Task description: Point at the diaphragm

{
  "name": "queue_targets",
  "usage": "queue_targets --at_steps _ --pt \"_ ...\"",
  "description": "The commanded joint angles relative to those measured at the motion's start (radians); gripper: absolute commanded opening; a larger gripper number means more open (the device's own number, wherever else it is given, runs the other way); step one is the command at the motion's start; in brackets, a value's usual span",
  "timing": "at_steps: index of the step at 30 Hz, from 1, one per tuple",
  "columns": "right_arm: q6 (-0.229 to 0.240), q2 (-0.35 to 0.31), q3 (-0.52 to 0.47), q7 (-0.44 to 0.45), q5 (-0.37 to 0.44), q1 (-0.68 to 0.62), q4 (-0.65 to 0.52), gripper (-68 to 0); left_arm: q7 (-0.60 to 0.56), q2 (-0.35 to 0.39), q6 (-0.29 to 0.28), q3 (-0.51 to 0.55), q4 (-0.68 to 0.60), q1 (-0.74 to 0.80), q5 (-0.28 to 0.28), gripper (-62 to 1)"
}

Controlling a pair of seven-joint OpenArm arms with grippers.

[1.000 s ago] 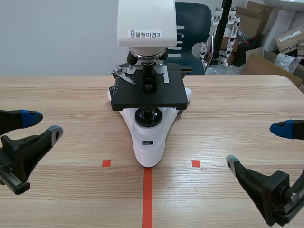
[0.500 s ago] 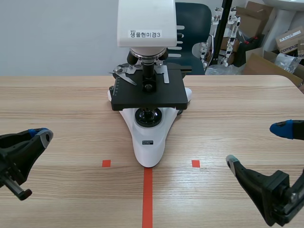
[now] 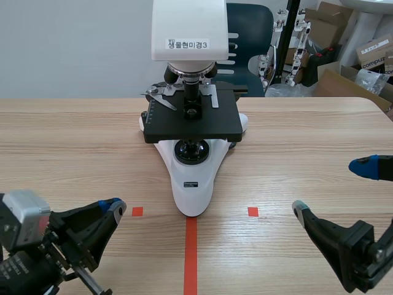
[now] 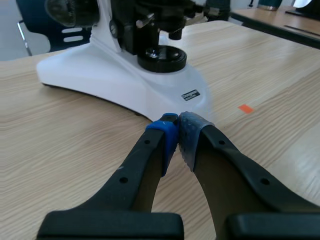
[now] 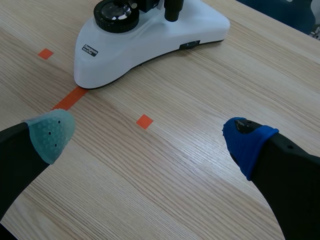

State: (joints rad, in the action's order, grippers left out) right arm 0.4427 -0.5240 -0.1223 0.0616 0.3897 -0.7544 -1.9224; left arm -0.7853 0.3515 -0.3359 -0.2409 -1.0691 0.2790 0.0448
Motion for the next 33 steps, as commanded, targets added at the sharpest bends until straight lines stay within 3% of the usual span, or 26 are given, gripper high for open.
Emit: queue_targets --at_steps 1,3,17,25,33 --pt "0.000 -0.011 -0.001 0.013 0.007 0.004 -0.023 0.4 -0.011 -0.009 0.013 -0.006 0.004 -0.030 0.004 -57.3" --pt "0.000 -0.011 -0.001 0.012 0.007 0.004 -0.023 0.4 -0.011 -0.025 0.021 -0.024 0.037 -0.053 -0.030 -57.3" --pt "-0.001 -0.011 -0.001 0.013 0.007 0.004 -0.023 0.4 -0.063 -0.119 0.060 -0.115 0.098 -0.125 -0.039 -57.3" --pt "-0.001 -0.011 -0.001 0.013 0.007 0.004 -0.023 0.4 -0.102 -0.124 0.062 -0.143 0.098 -0.150 -0.038 -57.3" --pt "-0.001 -0.011 -0.001 0.013 0.007 0.004 -0.023 0.4 -0.146 -0.124 0.182 -0.143 0.129 -0.150 -0.030 -57.4"
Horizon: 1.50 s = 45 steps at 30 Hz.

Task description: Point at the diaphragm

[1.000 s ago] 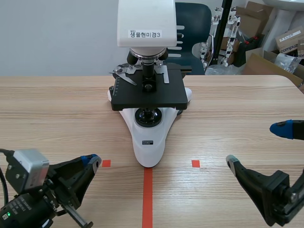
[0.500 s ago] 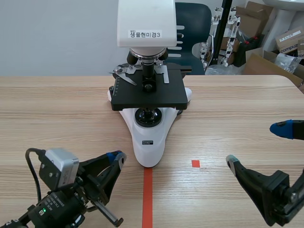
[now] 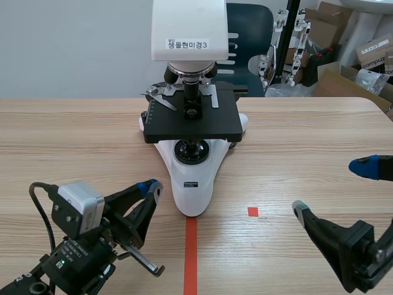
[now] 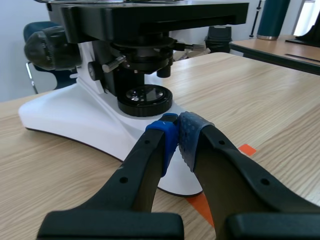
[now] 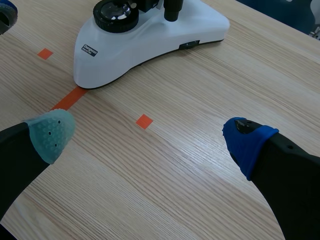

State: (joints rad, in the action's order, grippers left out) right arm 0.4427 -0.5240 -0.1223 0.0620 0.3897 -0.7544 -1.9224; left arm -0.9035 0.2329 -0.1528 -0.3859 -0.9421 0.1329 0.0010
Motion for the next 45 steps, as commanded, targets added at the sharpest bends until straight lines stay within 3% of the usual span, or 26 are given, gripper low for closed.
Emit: queue_targets --at_steps 1,8,15,18,21,37,45 --pt "-0.001 -0.011 -0.001 0.012 0.007 0.004 -0.023 0.4 -0.046 -0.006 0.008 0.002 0.011 -0.004 0.014 -57.3" --pt "-0.001 -0.011 -0.001 0.012 0.007 0.004 -0.023 0.4 -0.107 -0.037 0.058 0.007 0.132 -0.047 0.017 -57.3" --pt "-0.001 -0.011 -0.001 0.012 0.007 0.004 -0.023 0.4 -0.191 -0.069 0.062 0.007 0.243 -0.098 0.018 -57.3" --pt "-0.001 -0.011 -0.001 0.012 0.007 0.004 -0.023 0.4 -0.208 -0.076 0.071 0.007 0.250 -0.103 0.018 -57.3" --pt "-0.001 -0.011 -0.001 0.012 0.007 0.004 -0.023 0.4 -0.208 -0.085 0.114 0.008 0.250 -0.103 0.017 -57.3" --pt "-0.001 -0.011 -0.001 0.012 0.007 0.004 -0.023 0.4 -0.256 -0.105 0.115 0.035 0.250 -0.103 0.012 -57.3" --pt "-0.001 -0.011 -0.001 0.012 0.007 0.004 -0.023 0.4 -0.260 -0.105 0.115 0.035 0.250 -0.103 -0.021 -57.3"
